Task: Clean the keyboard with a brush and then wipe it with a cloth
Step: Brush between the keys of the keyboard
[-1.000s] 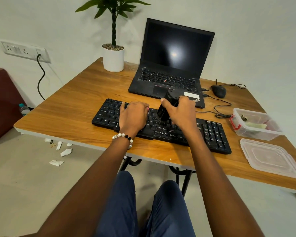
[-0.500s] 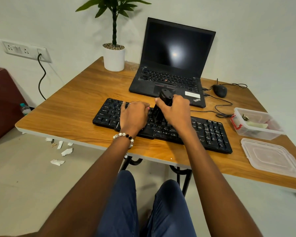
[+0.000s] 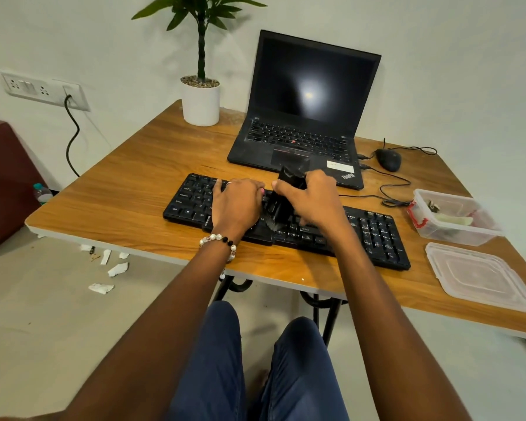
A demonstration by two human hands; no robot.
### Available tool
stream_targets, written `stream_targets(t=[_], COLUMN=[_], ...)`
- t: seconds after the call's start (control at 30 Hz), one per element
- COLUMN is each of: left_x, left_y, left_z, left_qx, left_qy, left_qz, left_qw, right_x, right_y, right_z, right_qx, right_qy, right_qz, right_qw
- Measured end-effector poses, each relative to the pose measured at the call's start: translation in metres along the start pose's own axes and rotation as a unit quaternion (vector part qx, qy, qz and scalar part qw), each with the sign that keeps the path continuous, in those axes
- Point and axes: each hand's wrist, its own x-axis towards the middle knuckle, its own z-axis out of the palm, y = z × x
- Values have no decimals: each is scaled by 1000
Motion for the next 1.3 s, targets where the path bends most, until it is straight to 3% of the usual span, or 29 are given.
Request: stream_targets(t=[0.07, 0.3, 0.53, 0.67, 0.8, 0.9, 1.03, 1.2, 1.3], left_x=[0, -1, 0, 0, 0, -1, -1, -1, -1], left_y=[0, 1, -1, 0, 0, 0, 0, 0, 0], left_z=[1, 0, 1, 2, 1, 1, 1, 0, 1], left_qx=[0, 0, -10, -10, -13, -9, -5, -5, -3], left_qy=[-3, -3, -2, 4, 5, -2, 0, -5, -3], left_qz=[-1, 2, -3, -4, -2, -2, -3, -7, -5], left_qw=[1000, 1000, 1000, 1000, 1000, 1000, 1000, 1000, 1000], right_x=[1, -6, -10, -16, -25, -26, -26, -34, -35], right_y=[1, 6, 19, 15, 23, 37, 29, 29, 43], right_z=[-8, 4, -21, -10, -7, -18, -28, -17, -25], right_qx=[7, 70, -141, 35, 65, 20, -132, 86, 49], right_qy=[-25, 36, 113, 96, 73, 90, 141, 96, 110], right_qz=[8, 25, 42, 27, 45, 80, 37, 51, 73], right_qw=[1000, 997, 983, 994, 994, 992, 980, 990, 990])
